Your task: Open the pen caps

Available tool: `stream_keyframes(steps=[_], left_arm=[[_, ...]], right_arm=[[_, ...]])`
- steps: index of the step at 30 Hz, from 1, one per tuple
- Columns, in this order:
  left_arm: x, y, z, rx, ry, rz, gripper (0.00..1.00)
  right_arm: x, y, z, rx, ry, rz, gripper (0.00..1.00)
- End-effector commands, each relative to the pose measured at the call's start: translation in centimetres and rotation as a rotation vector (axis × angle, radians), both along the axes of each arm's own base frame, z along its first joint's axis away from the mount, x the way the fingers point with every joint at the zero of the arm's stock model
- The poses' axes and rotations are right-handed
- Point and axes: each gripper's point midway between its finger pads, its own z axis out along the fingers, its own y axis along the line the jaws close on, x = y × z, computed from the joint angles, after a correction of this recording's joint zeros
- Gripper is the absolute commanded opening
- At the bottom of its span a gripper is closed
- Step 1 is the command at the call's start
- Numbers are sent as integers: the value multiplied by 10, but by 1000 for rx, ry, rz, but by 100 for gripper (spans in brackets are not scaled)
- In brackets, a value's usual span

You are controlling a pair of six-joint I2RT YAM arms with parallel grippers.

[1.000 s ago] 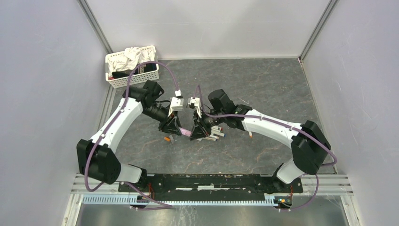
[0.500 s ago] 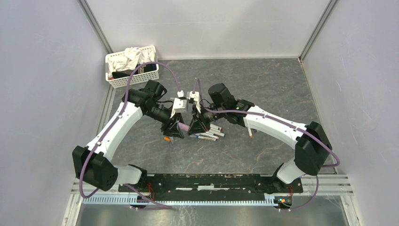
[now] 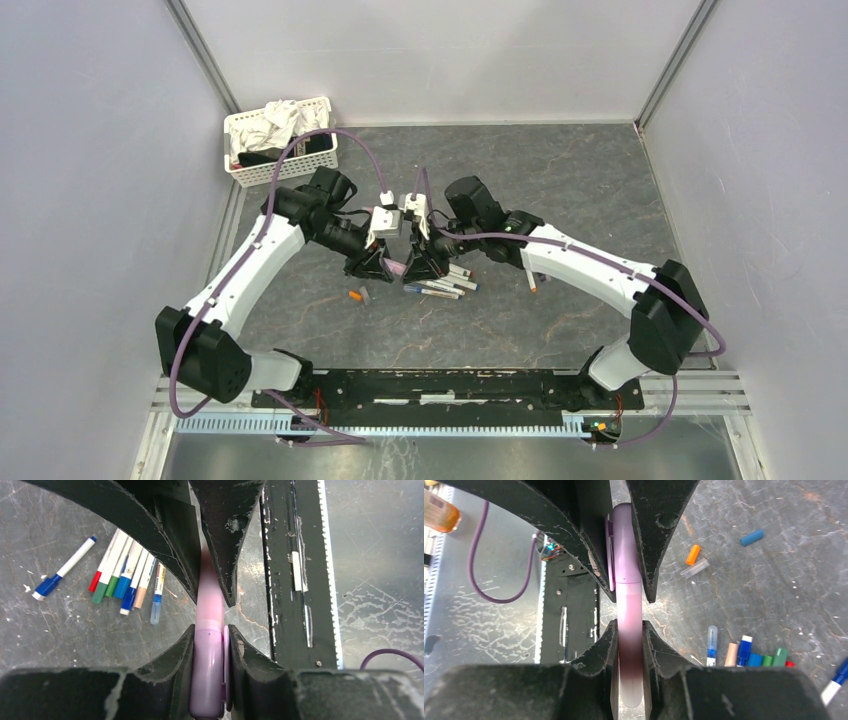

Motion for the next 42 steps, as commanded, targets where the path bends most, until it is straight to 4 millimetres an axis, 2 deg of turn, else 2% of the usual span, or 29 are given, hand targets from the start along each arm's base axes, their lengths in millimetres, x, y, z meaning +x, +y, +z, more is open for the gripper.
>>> stream_keyframes(steps=[1,6,9,14,15,17,20,21,23,27,29,31,35,38,42], left_arm=[[6,27,-12,164,-20,16,2],[13,60,-17,239,-16,17,2],[14,68,-16,256,-14,9,2],[20,57,-14,190,-22,33,2],[19,52,-17,159,-4,37,2],[24,43,-25,120,16,69,2],[37,32,-46,110,21,132,5],[47,29,-53,111,-13,149,6],[58,26,-70,133,-33,183,6],[78,27,-96,179,-44,219,6],[85,28,-109,201,-41,222,6],[89,29,-123,229,-35,224,6],[91,35,-151,288,-32,222,7],[91,39,-165,318,-21,224,9],[92,41,-174,343,-12,237,14]], right_arm=[[-7,-34,-35,-140,-39,-53,0],[-14,-64,-55,-183,-37,-105,0],[-14,-77,-60,-197,-34,-131,0],[5,-92,-56,-198,-57,-225,0],[12,-97,-55,-197,-63,-258,0],[40,-116,-55,-218,-77,-399,0],[93,-171,-64,-249,-42,-737,0],[110,-198,-69,-278,-31,-873,0],[131,-243,-76,-319,-16,-1074,0],[153,-321,-85,-372,-13,-1403,0],[157,-349,-90,-374,11,-1515,0],[161,-368,-97,-397,19,-1584,0],[160,-387,-127,-503,78,-1626,0],[158,-387,-145,-529,118,-1623,0],[156,-387,-158,-550,140,-1622,4]])
